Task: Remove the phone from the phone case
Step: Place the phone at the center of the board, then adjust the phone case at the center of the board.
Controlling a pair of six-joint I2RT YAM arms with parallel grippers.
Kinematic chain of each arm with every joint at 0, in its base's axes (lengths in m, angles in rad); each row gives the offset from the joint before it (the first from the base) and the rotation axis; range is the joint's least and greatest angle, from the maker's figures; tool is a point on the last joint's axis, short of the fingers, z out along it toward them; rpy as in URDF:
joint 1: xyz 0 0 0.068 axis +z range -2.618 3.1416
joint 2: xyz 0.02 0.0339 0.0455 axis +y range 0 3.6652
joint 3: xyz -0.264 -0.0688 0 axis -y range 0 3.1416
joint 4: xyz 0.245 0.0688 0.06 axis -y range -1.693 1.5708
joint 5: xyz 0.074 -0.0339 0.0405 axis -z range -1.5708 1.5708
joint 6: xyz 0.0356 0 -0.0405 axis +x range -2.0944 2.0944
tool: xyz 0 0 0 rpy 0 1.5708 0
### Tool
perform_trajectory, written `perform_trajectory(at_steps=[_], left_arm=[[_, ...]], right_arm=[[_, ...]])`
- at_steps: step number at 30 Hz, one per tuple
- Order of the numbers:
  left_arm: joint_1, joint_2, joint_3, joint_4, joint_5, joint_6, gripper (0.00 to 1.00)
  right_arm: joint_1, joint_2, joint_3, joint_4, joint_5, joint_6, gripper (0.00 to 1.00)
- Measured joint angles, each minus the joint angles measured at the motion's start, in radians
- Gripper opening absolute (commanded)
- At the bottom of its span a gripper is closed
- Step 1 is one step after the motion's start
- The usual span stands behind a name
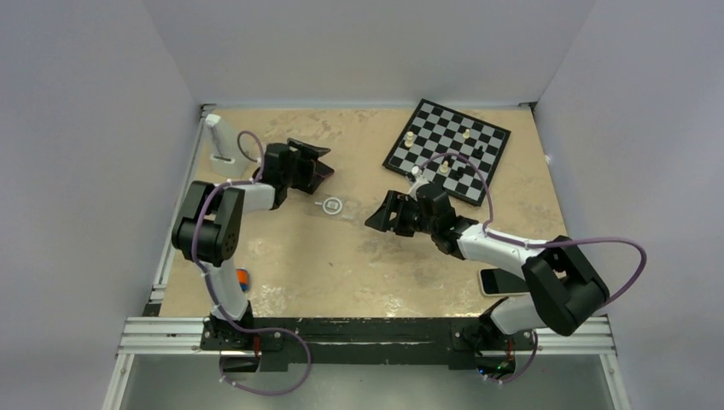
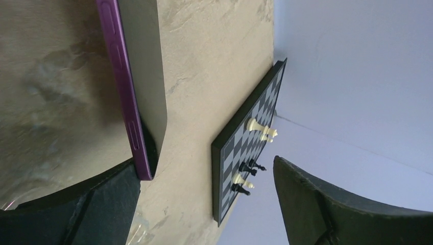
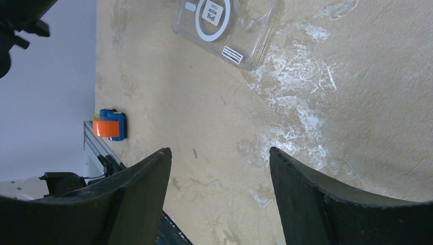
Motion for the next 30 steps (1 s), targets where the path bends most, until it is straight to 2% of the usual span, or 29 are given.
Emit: perform_trajectory(at_steps=[5,10,12,15,18,20,23,27,30], left_arm=[[-0.003,0.129,0.104,0.006,0.098,-0.002,0.96],[-0.002,0.137,0.15,-0.031,0.13,0.004,0.96],[-0.002,0.132,0.165,-0.064,0.134,0.019,1.0],[-0.002,0.104,0.203,-0.214,0.122,0.071,1.0],[-0.002,0.101,0.358,-0.497,0.095,0.143,1.0],[-0.002,0.097,0.46,-0.632,0.076,0.185,1.0],[-0.002,0.051,0.491,-0.737,0.039,0.223,0.99],[-0.004,-0.016,0.472,-0.85,-0.031,0.313,0.82],[-0.014,-0.031,0.464,-0.855,-0.069,0.454,0.8]], right_arm=[[0.001,0.0,-0.001,0.008,-0.001,0.003,0.74],[0.001,0.0,-0.008,0.011,-0.001,0.005,0.74],[0.001,0.0,-0.011,0.016,-0.002,0.006,0.74],[0.001,0.0,-0.018,0.023,-0.002,0.011,0.73],[0.001,0.0,-0.02,0.023,-0.002,0.013,0.73],[0.001,-0.001,-0.02,0.024,-0.002,0.014,0.73],[0.001,-0.001,-0.02,0.025,-0.002,0.015,0.73],[0.001,-0.001,-0.021,0.033,-0.003,0.019,0.73],[0.001,-0.001,-0.022,0.042,-0.004,0.023,0.73]])
